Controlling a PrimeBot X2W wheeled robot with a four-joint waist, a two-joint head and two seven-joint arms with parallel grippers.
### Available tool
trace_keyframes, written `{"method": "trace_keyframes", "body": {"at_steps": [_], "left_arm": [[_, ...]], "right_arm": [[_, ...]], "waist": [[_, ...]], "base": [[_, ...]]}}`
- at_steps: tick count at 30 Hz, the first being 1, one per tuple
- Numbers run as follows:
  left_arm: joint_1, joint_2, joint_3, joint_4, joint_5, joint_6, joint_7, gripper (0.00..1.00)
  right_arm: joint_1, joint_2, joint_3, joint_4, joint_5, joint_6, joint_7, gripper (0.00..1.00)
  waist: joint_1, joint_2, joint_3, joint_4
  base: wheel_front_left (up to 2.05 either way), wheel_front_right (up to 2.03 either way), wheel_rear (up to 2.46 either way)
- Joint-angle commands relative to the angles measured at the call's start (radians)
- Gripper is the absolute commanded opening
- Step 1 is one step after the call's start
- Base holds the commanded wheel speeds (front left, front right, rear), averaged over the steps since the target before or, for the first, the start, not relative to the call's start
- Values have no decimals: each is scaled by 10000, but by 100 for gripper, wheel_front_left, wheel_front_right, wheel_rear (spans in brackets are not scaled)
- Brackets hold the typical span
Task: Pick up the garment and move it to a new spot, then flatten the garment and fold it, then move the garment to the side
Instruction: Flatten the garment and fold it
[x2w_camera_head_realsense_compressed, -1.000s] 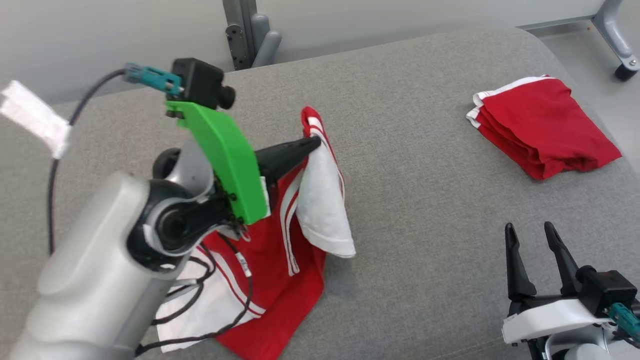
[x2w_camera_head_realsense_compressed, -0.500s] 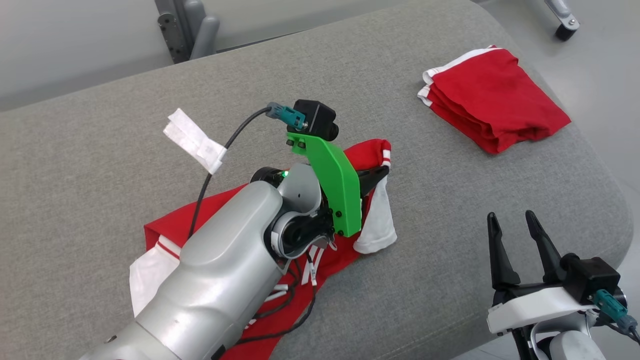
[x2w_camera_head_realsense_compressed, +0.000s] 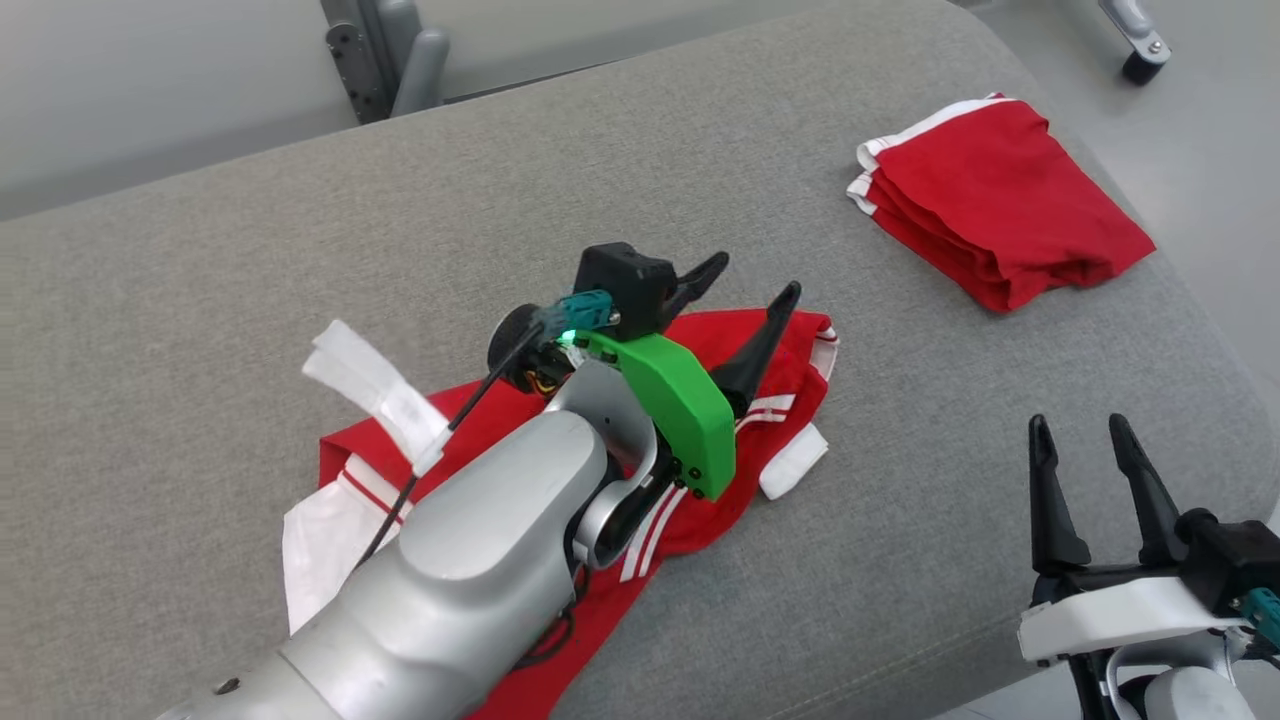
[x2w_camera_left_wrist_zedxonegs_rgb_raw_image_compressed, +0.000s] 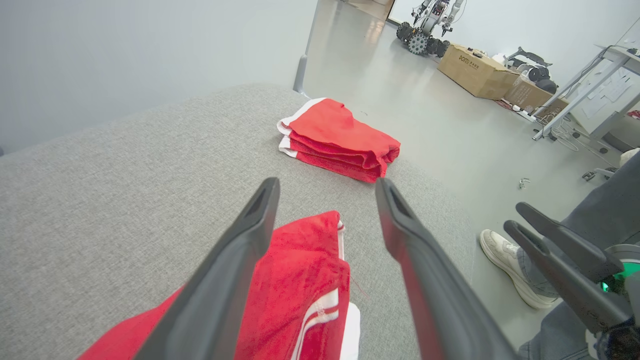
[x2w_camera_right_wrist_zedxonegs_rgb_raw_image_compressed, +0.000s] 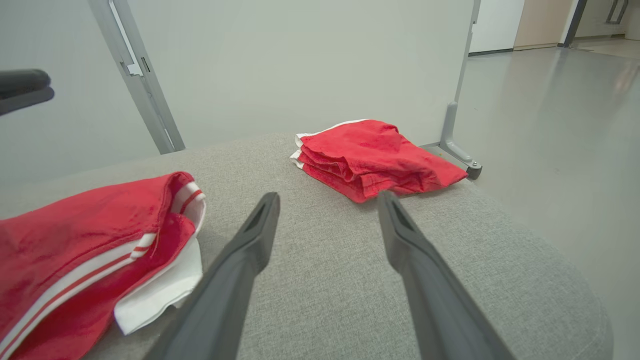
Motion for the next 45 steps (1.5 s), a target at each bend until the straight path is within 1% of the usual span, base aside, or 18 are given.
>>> {"method": "trace_keyframes", "body": {"at_steps": [1, 3, 6, 9, 12, 15, 18, 21, 22, 24, 28, 32, 38, 42, 45], "left_arm": [[230, 271, 28, -253, 305, 248, -467, 100], [723, 550, 98, -799, 512, 579, -1108, 100], [1517, 1121, 135, -1697, 802, 1064, -1768, 100], [2502, 1737, 257, -2453, 1036, 1549, -2145, 100], [3435, 2255, 639, -2911, 1490, 2008, -2338, 100], [4382, 2465, 1367, -3330, 2058, 2275, -2377, 100], [5490, 2494, 2419, -3687, 2788, 2362, -2376, 100], [6492, 2322, 3542, -3936, 3443, 2167, -2379, 100], [6492, 2322, 3542, -3936, 3443, 2167, -2379, 100], [7073, 2164, 4314, -3995, 3872, 1984, -2380, 100], [7949, 1771, 5748, -4066, 4677, 1453, -2381, 100], [8584, 1399, 6840, -3938, 5353, 839, -2380, 100], [8997, 803, 7855, -3616, 6125, -107, -2381, 100], [9094, 492, 8331, -3503, 6517, -546, -2381, 100], [9161, 321, 8619, -3397, 6750, -796, -2381, 100]], "right_arm": [[184, -23, -136, -166, -118, -7, -27, 100], [248, -28, -347, -436, -238, -7, -27, 100], [384, -23, -601, -801, -403, -7, -27, 100], [512, -36, -788, -1110, -550, -7, -27, 100], [610, -91, -893, -1202, -663, -7, -27, 100], [772, -174, -1084, -1198, -739, -7, -27, 100], [932, -241, -1171, -1095, -824, -7, -27, 100], [1073, -263, -1229, -1023, -818, -7, -27, 100], [1073, -263, -1229, -1023, -818, -7, -27, 100], [1169, -258, -1224, -975, -860, -7, -27, 100], [1301, -250, -1176, -809, -919, -7, -27, 100], [1466, -232, -1170, -677, -1009, -7, -27, 100], [1631, -200, -1216, -432, -1078, -7, -27, 100], [1740, -164, -1183, -343, -1081, -7, -27, 100], [1759, -141, -1130, -330, -1042, -7, -27, 100]], "waist": [[0, -1, -280, 410], [0, -1, -419, 648], [0, -1, -608, 1039], [0, -1, -735, 1457], [0, -1, -807, 1871], [0, -1, -891, 2318], [0, -1, -985, 2727], [0, -1, -1032, 3102], [0, -1, -1032, 3102], [0, -1, -1069, 3273], [0, -1, -1195, 3490], [0, -1, -1390, 3560], [0, -1, -1644, 3580], [0, -1, -1778, 3539], [0, -1, -1814, 3480]], "base": [[0, 0, 0], [0, 0, 0], [0, 0, 0], [0, 0, 0], [0, 0, 0], [0, 0, 0], [0, 0, 0], [0, 0, 0], [0, 0, 0], [0, 0, 0], [0, 0, 0], [0, 0, 0], [0, 0, 0], [0, 0, 0], [0, 0, 0]]}}
